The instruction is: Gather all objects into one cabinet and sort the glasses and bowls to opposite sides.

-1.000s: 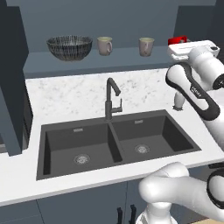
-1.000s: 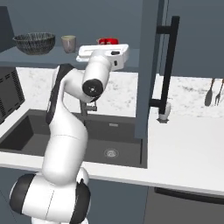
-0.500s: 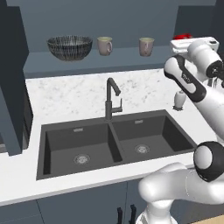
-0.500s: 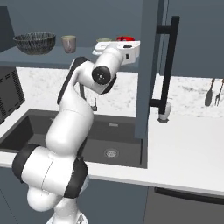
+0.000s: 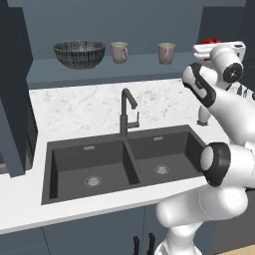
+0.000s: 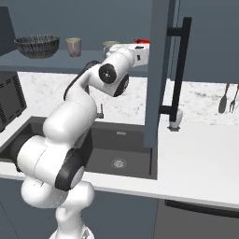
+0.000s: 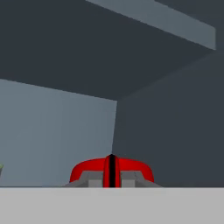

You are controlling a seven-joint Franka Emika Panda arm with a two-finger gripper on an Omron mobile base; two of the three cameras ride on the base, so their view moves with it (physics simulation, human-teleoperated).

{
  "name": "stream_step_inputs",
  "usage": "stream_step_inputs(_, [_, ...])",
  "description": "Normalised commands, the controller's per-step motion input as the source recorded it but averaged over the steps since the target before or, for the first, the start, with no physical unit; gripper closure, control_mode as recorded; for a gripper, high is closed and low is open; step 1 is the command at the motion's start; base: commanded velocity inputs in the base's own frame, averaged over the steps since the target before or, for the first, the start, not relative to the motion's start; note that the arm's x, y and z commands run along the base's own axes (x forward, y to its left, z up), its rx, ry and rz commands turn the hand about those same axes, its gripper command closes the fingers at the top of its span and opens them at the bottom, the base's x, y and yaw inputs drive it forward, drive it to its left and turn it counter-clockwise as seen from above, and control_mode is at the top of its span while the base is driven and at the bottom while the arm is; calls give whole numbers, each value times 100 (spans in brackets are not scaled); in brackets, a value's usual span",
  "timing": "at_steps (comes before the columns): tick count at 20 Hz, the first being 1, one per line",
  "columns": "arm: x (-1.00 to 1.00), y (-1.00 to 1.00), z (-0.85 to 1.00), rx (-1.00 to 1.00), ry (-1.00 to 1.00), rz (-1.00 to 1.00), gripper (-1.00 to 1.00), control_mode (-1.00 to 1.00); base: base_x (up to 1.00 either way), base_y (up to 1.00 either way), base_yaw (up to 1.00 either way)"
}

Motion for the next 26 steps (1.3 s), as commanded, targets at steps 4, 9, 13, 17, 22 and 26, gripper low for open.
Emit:
stream_step_inputs(4, [38,6,3,-1,3,-5,100,-100,0,0,0])
stream_step_inputs(9, [56,21,9,0,9,-1,100,-100,0,0,0])
stream_step_inputs(13, [54,4,6,0,9,0,100,-100,0,0,0])
stream_step_inputs(17, [44,-4,5,0,2,0,100,-100,0,0,0])
stream_step_inputs(22, [13,-17,13,0,0,0,100,-100,0,0,0])
stream_step_inputs(26, [10,-27,-1,0,-1,0,100,-100,0,0,0])
